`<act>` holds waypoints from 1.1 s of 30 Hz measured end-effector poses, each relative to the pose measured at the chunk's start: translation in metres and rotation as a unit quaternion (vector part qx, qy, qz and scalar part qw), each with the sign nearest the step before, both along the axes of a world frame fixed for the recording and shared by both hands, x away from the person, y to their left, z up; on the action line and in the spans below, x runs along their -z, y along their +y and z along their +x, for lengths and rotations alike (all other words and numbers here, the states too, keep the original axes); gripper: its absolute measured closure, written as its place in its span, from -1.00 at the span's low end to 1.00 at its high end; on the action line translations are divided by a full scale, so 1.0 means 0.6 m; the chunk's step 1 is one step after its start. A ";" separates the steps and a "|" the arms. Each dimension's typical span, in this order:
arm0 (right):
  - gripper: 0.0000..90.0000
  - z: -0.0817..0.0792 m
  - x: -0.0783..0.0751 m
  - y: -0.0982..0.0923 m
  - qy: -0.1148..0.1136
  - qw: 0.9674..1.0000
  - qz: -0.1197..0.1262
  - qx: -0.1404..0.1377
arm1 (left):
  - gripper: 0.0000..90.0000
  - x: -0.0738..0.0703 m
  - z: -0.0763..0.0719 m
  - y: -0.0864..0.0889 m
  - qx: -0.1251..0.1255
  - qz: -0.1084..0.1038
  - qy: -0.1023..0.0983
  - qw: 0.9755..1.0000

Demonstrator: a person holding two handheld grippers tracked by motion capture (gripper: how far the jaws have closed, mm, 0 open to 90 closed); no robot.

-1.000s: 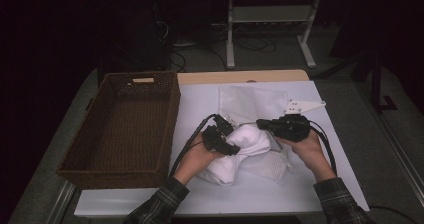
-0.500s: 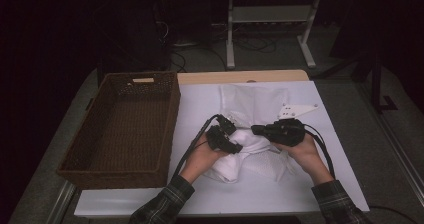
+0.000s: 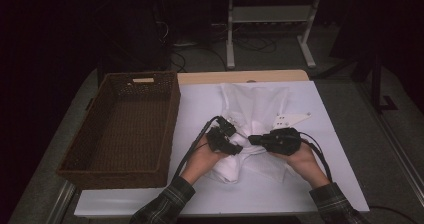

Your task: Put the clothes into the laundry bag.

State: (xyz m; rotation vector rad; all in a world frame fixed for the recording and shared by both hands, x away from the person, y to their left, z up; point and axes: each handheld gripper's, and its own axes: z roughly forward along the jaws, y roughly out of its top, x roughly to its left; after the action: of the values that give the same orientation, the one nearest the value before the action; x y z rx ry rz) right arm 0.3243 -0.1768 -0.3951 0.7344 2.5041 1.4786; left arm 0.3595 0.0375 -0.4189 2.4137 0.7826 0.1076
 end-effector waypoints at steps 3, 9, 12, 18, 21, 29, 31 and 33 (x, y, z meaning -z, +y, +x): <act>0.88 0.003 0.003 -0.005 0.002 1.000 0.001 0.007 | 0.19 0.001 0.000 0.000 0.001 -0.001 0.000 1.000; 0.42 -0.004 -0.007 -0.046 -0.004 0.999 0.015 0.042 | 0.19 0.001 0.000 0.001 0.002 -0.001 0.000 1.000; 0.35 -0.013 -0.006 -0.078 0.001 0.998 0.015 0.062 | 0.19 0.002 0.000 0.001 0.004 0.000 0.000 1.000; 0.32 -0.032 0.001 -0.118 0.007 0.996 0.017 0.086 | 0.19 0.002 0.000 0.001 0.003 -0.002 0.002 1.000; 0.32 -0.042 0.025 -0.132 0.022 0.995 0.010 0.092 | 0.19 0.002 0.001 0.002 0.005 -0.001 0.003 1.000; 0.27 -0.041 0.045 -0.122 0.023 0.996 -0.019 0.085 | 0.19 0.003 0.001 0.003 0.004 -0.004 0.004 1.000; 0.27 -0.040 0.047 -0.120 0.024 0.996 -0.024 0.085 | 0.19 0.003 0.001 0.003 0.004 -0.004 0.004 1.000; 0.26 -0.037 0.051 -0.115 0.023 0.996 -0.035 0.084 | 0.19 0.003 0.001 0.003 0.004 -0.005 0.005 1.000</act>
State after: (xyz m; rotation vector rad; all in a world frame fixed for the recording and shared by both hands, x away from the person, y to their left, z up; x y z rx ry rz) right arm 0.3021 -0.2456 -0.4258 0.9509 2.4437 1.3241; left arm 0.3603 0.0391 -0.4209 2.4103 0.7752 0.0895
